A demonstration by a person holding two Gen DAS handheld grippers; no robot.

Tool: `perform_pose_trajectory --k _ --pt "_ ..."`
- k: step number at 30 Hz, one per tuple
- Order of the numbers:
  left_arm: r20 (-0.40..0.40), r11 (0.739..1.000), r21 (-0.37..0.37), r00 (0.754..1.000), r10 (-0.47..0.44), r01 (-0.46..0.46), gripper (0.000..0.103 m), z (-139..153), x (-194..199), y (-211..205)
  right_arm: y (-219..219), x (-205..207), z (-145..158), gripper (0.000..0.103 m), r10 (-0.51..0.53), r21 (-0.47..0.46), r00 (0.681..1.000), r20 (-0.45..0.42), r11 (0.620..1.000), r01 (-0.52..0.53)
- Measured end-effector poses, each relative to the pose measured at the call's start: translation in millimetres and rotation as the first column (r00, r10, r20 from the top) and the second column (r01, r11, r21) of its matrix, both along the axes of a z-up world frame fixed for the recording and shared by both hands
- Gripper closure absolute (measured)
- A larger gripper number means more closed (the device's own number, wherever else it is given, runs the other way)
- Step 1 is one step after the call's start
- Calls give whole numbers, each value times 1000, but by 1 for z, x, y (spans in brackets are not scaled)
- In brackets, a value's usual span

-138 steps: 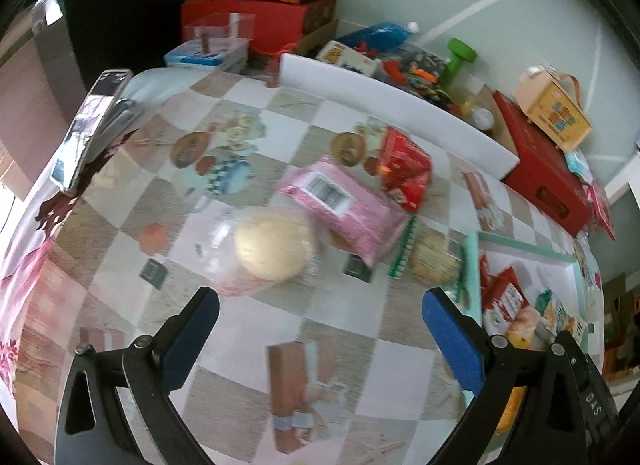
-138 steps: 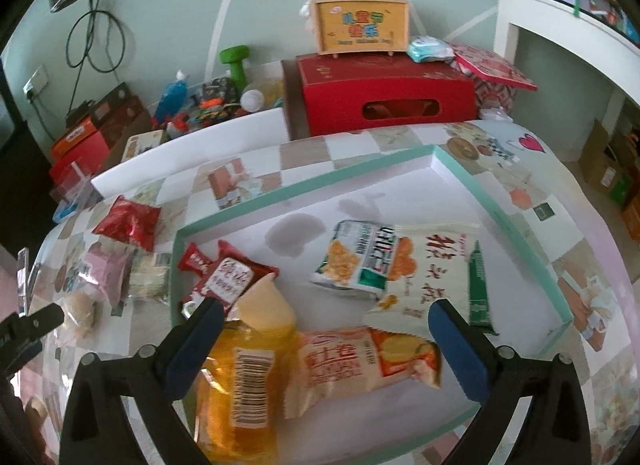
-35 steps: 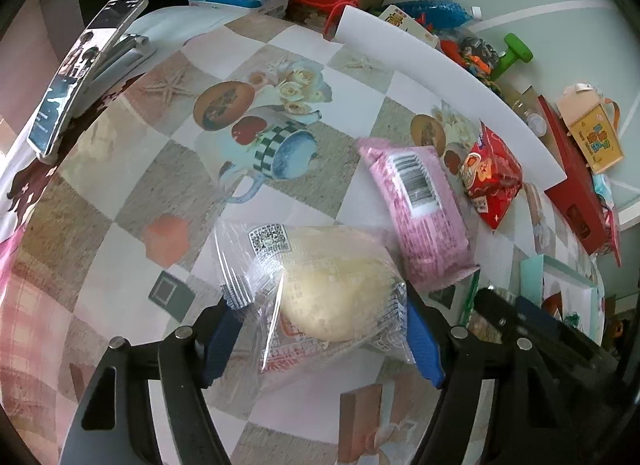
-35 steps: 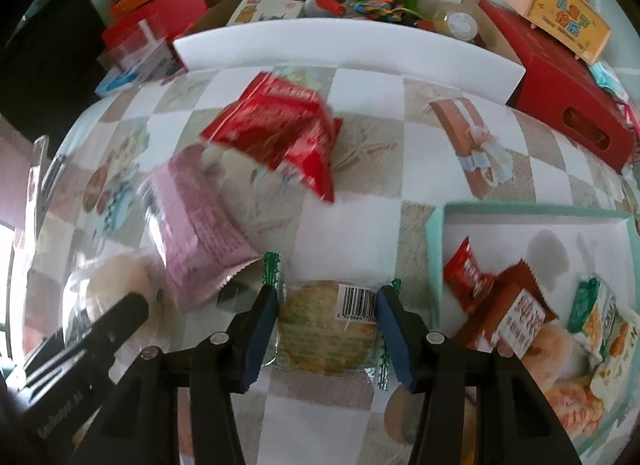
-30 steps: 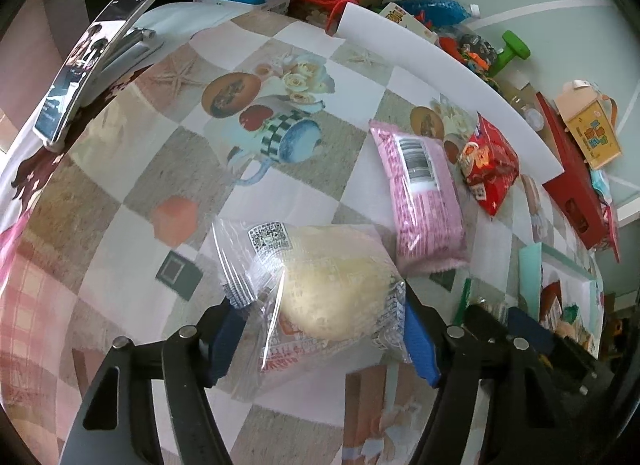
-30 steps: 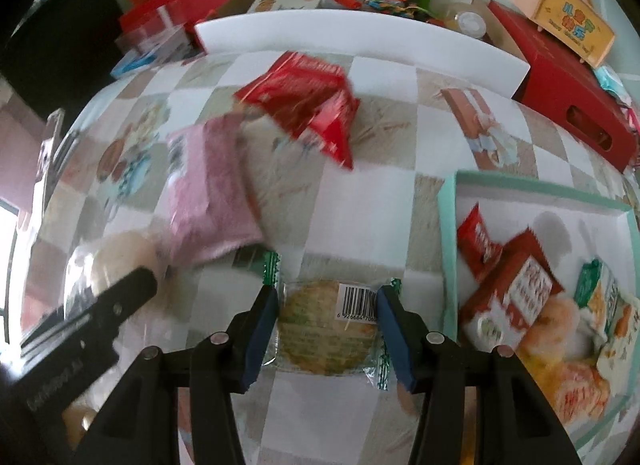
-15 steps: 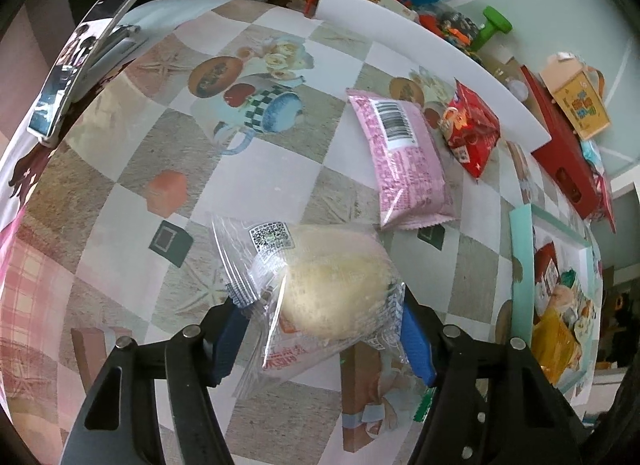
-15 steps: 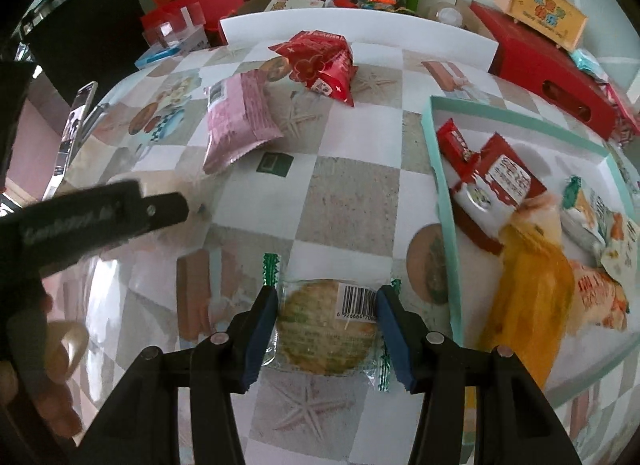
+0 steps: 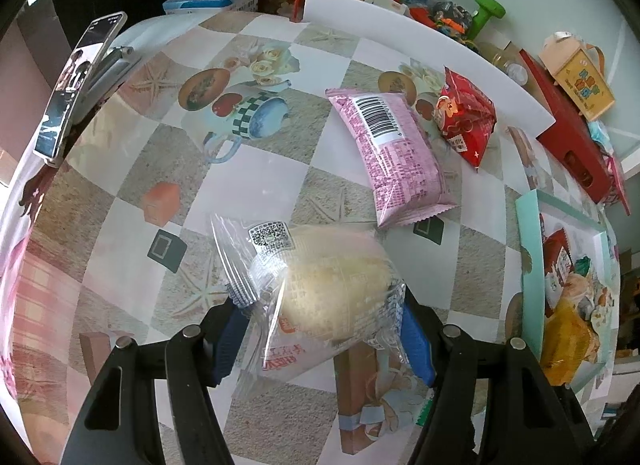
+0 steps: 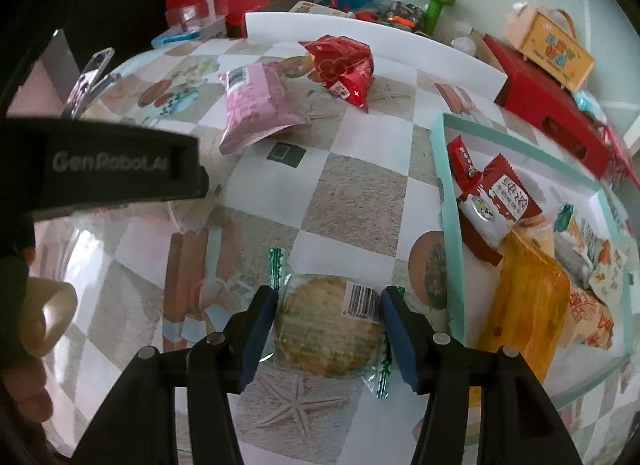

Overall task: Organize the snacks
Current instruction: 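Lift and carry the bun and cracker pack over the tray with both grippers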

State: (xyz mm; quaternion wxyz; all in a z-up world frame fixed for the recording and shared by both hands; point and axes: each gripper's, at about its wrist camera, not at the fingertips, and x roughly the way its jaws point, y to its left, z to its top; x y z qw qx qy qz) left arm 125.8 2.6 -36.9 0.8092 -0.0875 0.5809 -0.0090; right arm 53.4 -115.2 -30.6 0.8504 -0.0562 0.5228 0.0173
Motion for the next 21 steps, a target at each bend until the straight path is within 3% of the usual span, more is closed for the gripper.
perform_pose_trajectory --k 10,21 --pt "14 1000 29 1000 1 -2 34 10 -2 -5 -11 0 8 50 -18 61 1000 6 998 17" --pt "99 999 30 995 12 -15 34 47 -16 -9 -23 -8 44 50 -42 159 994 100 987 26"
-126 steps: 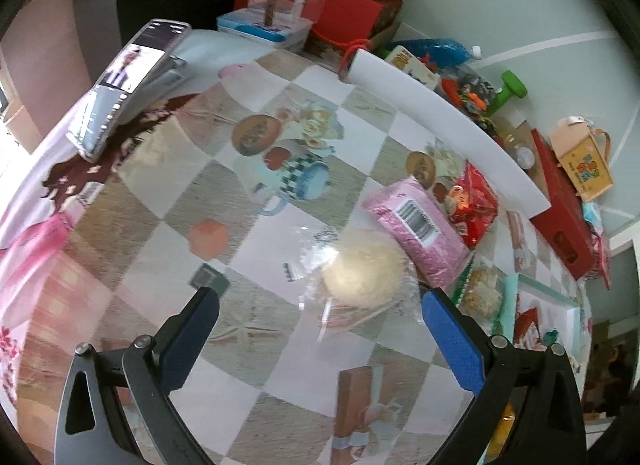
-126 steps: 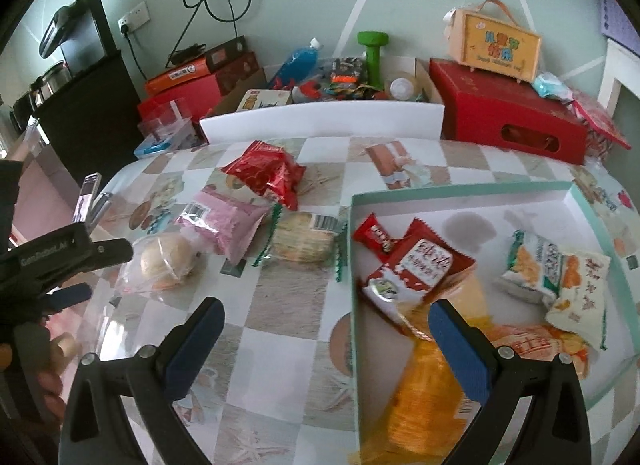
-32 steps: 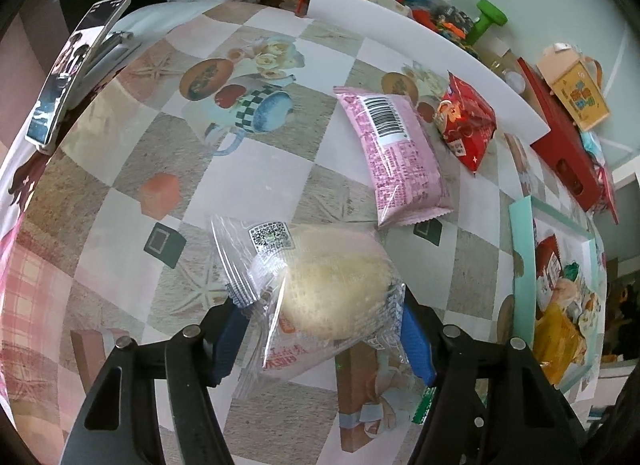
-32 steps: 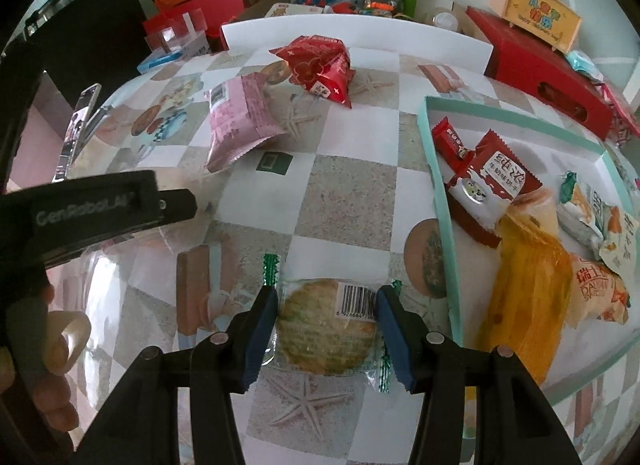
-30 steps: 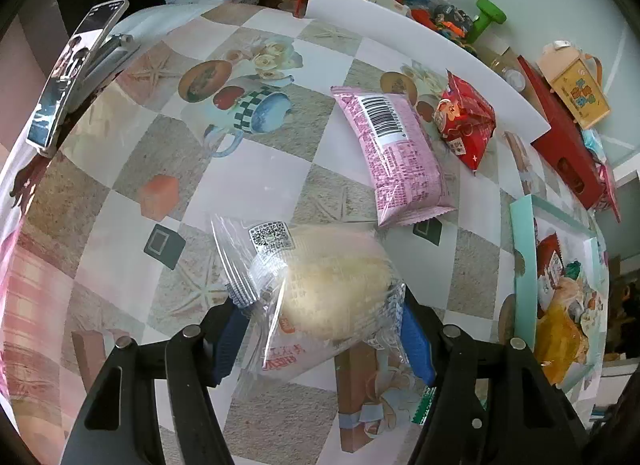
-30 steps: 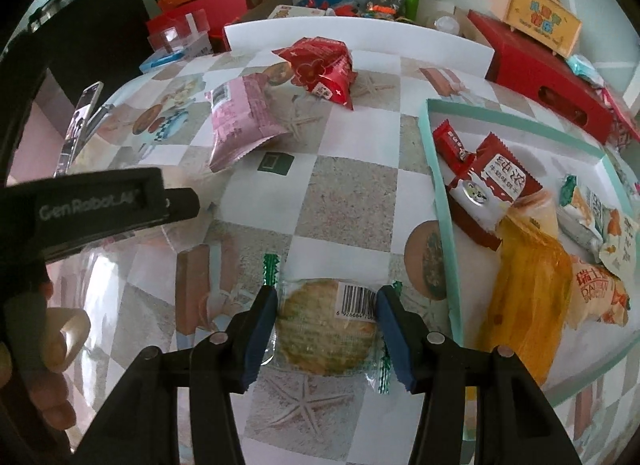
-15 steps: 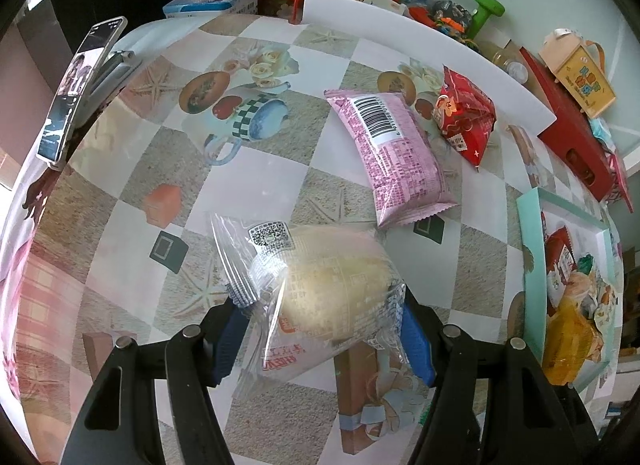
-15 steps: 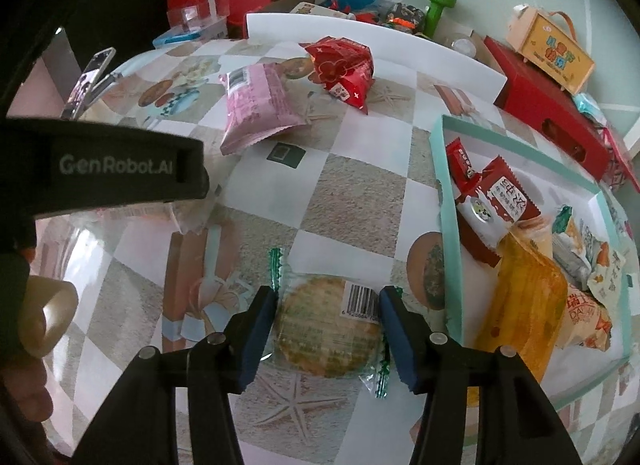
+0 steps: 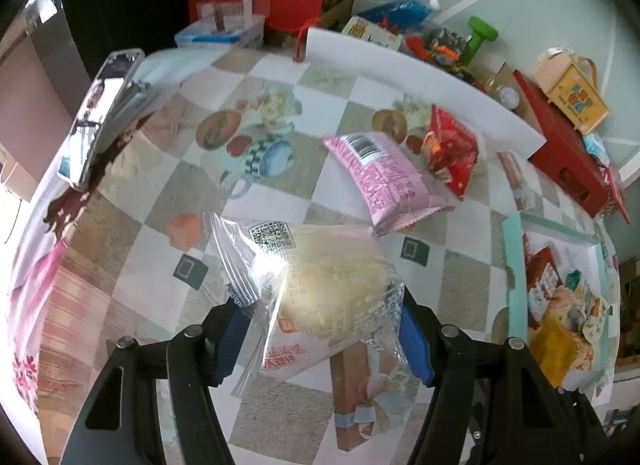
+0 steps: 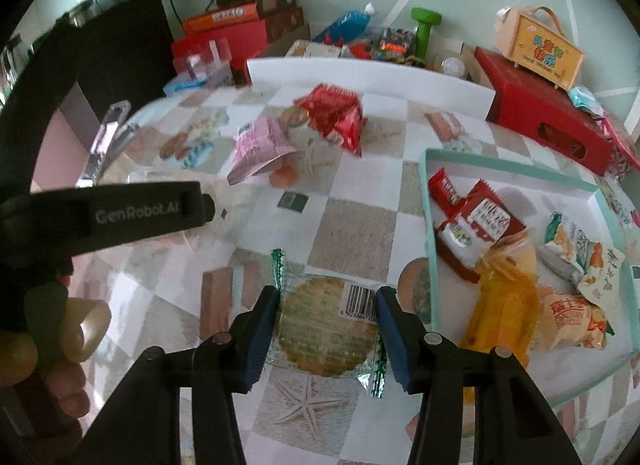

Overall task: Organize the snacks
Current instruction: 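Lift and carry the bun and cracker pack over the tray with both grippers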

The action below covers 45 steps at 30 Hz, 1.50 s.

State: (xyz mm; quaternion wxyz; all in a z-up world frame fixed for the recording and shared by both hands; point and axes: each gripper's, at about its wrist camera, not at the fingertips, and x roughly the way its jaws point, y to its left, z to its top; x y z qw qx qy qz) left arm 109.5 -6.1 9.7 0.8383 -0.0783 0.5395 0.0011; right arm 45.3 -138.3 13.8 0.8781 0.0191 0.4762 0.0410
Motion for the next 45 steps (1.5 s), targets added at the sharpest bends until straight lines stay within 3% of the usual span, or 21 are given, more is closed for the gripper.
perform_pose_trajectory --k 16,27,35,45 --pt "126 997 -51 991 -54 61 35 46 -11 -15 -55 -8 39 50 -128 71 987 99 990 121" --pt "188 985 -71 972 -144 159 35 61 -19 -51 -144 -20 47 50 -360 113 926 114 931 347" --pt "199 953 -69 940 -276 294 35 56 -24 -105 -198 -32 48 50 -489 133 865 109 870 475" --pt "205 909 -32 893 -401 416 35 40 -20 -164 -226 -29 36 50 -529 150 842 105 846 513"
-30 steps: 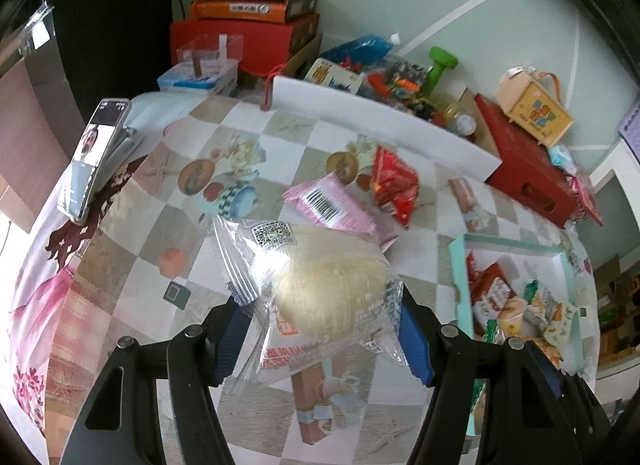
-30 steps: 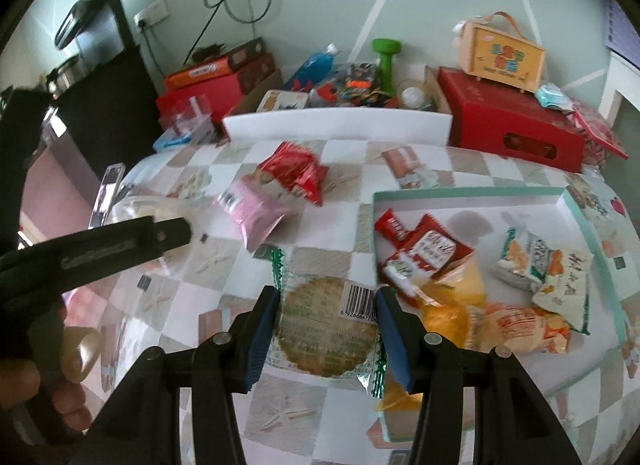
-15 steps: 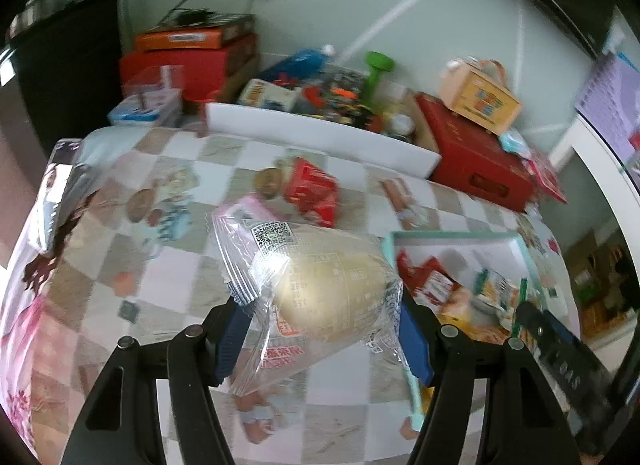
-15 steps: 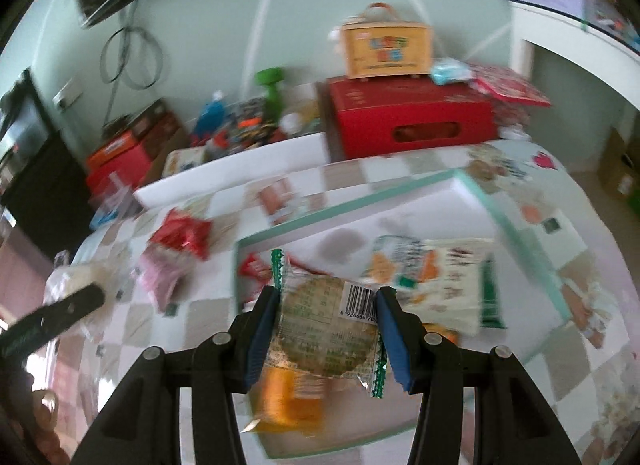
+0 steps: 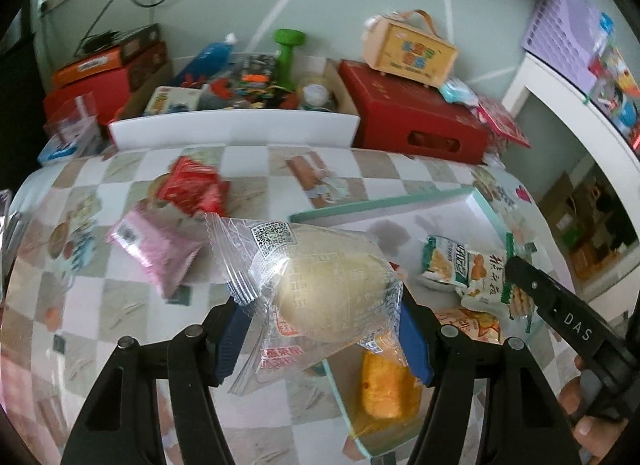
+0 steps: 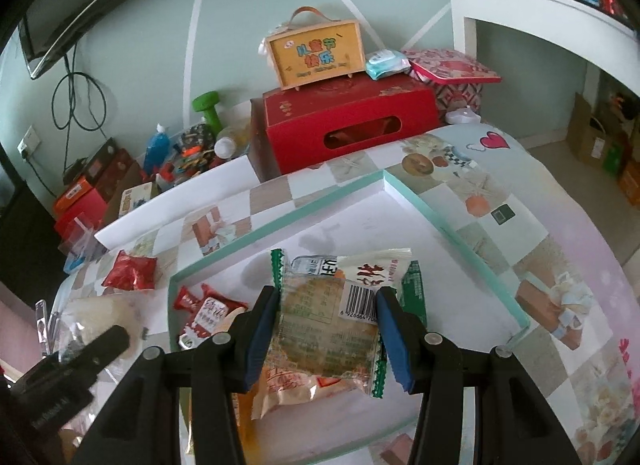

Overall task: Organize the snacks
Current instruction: 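Lift and carry the bun and cracker pack over the tray with both grippers, then open right gripper to drop cracker pack in tray while left releases bun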

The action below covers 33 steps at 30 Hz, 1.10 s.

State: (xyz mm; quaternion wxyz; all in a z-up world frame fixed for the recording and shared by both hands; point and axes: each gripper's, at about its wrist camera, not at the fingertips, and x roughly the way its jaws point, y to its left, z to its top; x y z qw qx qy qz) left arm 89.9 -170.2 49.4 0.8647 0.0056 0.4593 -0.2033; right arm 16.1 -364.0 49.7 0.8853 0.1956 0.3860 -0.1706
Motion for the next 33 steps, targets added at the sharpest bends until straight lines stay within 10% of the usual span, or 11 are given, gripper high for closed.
perform_pose_trajectory --k 33 --pt "-28 990 14 990 -141 141 28 -12 -9 -59 -13 6 -8 48 -10 4 1000 -9 1000 10"
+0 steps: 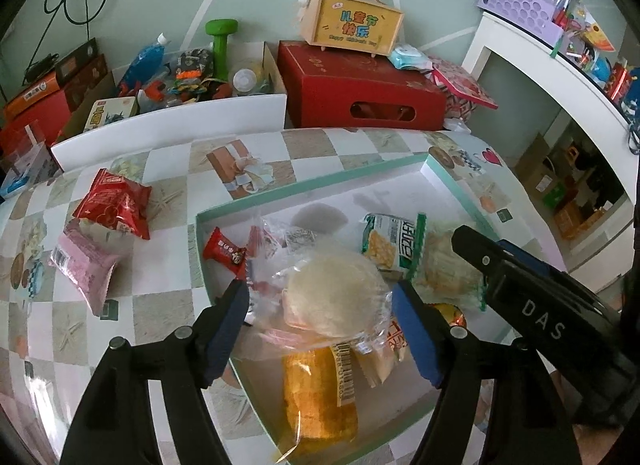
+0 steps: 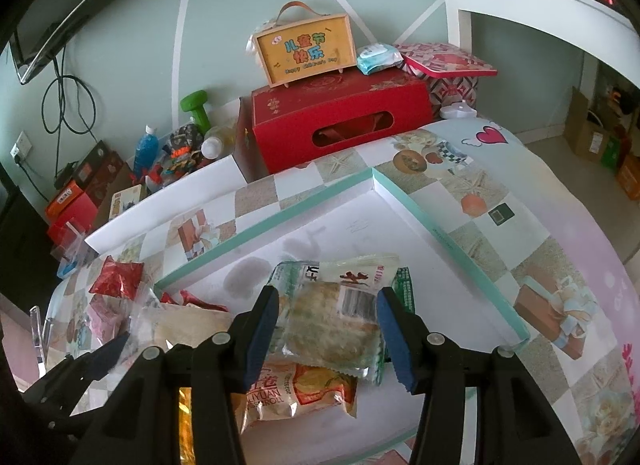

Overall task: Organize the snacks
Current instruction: 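Open right gripper to drop cracker pack in tray while left releases bun, then move left gripper to pink barcode pack while right moves to red candy bag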

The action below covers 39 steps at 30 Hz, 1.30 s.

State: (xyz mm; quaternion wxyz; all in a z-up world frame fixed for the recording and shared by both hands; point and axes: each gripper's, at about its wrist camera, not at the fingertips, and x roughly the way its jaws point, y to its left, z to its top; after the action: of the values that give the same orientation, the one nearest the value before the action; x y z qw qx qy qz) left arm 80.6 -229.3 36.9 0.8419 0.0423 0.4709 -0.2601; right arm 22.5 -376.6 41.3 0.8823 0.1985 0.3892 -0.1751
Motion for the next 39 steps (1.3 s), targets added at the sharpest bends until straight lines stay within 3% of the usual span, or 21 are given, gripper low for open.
perform_pose_trajectory --k 4,13,24,33,36,38,39 --pt "5 1000 11 1000 4 -4 24 3 -1 3 1 1 1 39 0 1 1000 4 1000 0" --pt "13 999 16 1000 28 -28 22 10 -3 12 3 1 3 34 2 2 1000 -1 1000 -2" --pt "-42 983 -16 982 184 -184 22 11 14 54 12 4 4 31 21 -10 1000 -15 1000 -21" --pt "-87 891 13 887 454 -454 22 -3 36 125 53 19 8 30 135 -43 991 -15 990 -136" --pt "-91 860 23 855 510 -510 19 -7 38 144 70 23 10 15 171 -70 985 -12 983 -171" --pt "-95 836 24 831 548 -548 8 -9 38 159 79 25 11 12 190 -80 982 -9 978 -190" --pt "-97 824 22 819 566 -566 8 -10 39 167 82 26 11 12 198 -82 980 -9 977 -198"
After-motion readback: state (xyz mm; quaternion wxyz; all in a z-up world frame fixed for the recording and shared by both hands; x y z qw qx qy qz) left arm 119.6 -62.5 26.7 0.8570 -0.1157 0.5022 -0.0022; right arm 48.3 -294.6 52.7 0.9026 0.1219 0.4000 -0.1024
